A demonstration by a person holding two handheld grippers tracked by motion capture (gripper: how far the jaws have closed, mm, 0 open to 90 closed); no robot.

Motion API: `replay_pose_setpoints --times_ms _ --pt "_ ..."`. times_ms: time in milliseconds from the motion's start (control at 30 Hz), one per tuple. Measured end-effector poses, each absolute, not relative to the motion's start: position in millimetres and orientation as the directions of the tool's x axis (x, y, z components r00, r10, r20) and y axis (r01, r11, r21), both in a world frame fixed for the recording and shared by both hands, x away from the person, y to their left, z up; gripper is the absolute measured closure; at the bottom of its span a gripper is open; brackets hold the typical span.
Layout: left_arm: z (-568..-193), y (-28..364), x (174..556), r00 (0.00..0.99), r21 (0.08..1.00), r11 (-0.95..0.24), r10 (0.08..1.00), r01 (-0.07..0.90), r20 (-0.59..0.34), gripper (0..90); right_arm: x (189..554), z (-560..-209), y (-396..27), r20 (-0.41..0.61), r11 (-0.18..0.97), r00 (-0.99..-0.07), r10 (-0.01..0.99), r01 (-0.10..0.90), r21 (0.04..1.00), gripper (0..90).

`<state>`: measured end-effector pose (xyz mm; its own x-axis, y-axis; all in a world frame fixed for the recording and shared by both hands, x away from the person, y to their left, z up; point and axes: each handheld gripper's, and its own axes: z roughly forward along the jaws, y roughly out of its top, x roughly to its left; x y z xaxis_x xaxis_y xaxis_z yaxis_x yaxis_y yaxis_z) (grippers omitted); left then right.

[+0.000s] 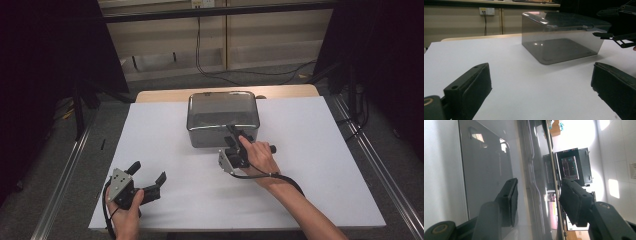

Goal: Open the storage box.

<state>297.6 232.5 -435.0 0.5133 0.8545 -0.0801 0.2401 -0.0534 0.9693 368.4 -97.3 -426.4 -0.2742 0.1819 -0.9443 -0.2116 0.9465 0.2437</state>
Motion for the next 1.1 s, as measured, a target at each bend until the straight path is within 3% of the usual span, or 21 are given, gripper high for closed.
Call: replay_pose_setpoints --times_ms 667,1100 --pt "-434.3 231.9 295.5 0.513 0.968 -0.061 0.855 0.243 -0.074 2.8 375.4 -431.2 -89.5 -0.952 0.946 -0.268 0.15 -0.243 0.217 77.2" --pt "-433.5 227.5 298.1 0.559 0.968 -0.067 0.825 0.242 -0.083 6.3 375.6 -427.4 -90.1 -0.943 0.941 -0.285 0.17 -0.237 0.241 77.6"
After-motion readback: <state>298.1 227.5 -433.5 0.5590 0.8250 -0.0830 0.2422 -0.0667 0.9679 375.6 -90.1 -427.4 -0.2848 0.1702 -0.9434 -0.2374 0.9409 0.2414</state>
